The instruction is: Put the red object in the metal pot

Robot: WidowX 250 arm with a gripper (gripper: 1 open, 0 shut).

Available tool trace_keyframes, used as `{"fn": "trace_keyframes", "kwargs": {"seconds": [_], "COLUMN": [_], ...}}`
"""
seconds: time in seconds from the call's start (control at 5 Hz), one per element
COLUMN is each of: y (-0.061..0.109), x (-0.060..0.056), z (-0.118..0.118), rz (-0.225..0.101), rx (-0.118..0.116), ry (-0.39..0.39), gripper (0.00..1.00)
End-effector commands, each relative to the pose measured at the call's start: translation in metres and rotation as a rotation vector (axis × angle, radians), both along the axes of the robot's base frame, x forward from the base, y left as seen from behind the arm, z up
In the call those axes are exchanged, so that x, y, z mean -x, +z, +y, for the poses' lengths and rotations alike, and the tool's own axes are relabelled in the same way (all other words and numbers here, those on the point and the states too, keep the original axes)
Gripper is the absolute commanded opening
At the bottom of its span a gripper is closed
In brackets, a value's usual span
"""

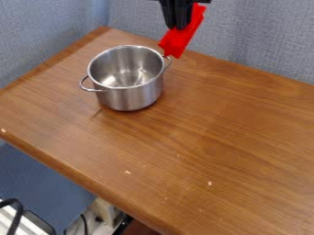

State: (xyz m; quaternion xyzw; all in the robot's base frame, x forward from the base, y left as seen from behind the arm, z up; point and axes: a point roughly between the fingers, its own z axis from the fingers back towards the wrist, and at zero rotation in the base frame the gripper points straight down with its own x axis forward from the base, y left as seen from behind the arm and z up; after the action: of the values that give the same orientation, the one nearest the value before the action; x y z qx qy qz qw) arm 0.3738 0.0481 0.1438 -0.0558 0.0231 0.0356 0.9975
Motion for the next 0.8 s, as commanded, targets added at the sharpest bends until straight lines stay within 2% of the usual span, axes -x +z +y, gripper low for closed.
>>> {"fn": "trace_keyframes", "kwargs": {"seconds": [0.0, 0.2, 0.4, 0.6], "y": [0.033, 0.032, 0.028, 0.027], "x": [0.013, 0.023, 0.03, 0.043], "z": [0.016, 0.031, 0.043, 0.05], "rz": [-0.072, -0.072, -0.069, -0.073], "rx": [-0.045, -0.077, -0.122, -0.168], "ry": [0.089, 0.14, 0.173, 0.199], "gripper": [0.0, 0.0, 0.0, 0.0]}}
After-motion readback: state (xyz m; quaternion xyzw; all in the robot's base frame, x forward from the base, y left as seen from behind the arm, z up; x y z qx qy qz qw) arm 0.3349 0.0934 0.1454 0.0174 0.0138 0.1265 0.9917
